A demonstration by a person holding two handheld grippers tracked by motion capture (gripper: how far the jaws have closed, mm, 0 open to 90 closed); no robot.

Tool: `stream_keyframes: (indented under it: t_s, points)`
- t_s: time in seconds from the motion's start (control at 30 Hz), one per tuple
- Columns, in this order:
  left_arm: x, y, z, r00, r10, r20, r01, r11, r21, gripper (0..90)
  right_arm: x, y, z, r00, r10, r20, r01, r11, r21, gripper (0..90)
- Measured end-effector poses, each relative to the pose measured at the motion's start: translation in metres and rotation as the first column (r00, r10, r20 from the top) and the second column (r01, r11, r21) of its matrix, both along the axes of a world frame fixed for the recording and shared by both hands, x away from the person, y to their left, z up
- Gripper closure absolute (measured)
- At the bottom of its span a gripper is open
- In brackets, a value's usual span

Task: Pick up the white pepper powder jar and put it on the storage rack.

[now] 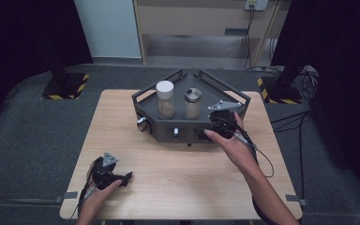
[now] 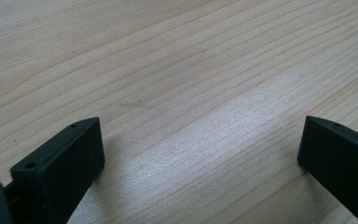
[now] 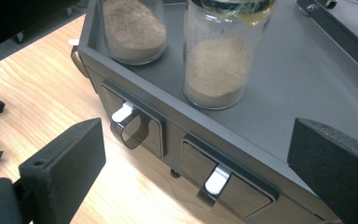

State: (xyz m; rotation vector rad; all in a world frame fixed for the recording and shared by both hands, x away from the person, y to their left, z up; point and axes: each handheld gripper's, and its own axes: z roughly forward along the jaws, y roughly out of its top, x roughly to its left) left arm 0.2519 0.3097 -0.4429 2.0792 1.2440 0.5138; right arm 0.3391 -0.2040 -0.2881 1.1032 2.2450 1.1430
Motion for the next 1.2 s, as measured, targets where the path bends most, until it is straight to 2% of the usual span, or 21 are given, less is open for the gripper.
stream_keyframes:
  t_s: [0.43, 1.2]
  points:
    - [0.000, 0.000, 0.000, 1.0000, 0.000, 0.000, 0.000, 1.0000, 0.000, 0.0, -0.010, -0.008, -0.004, 1.0000, 0.005, 0.003, -0.005, 1.0000, -0.006, 4.2]
    - [0.000, 0.000, 0.000, 1.0000, 0.000, 0.000, 0.000, 1.0000, 0.000, 0.0, -0.017, -0.029, -0.010, 0.9998, -0.015, -0.016, 0.015, 0.9999, 0.007, 4.2]
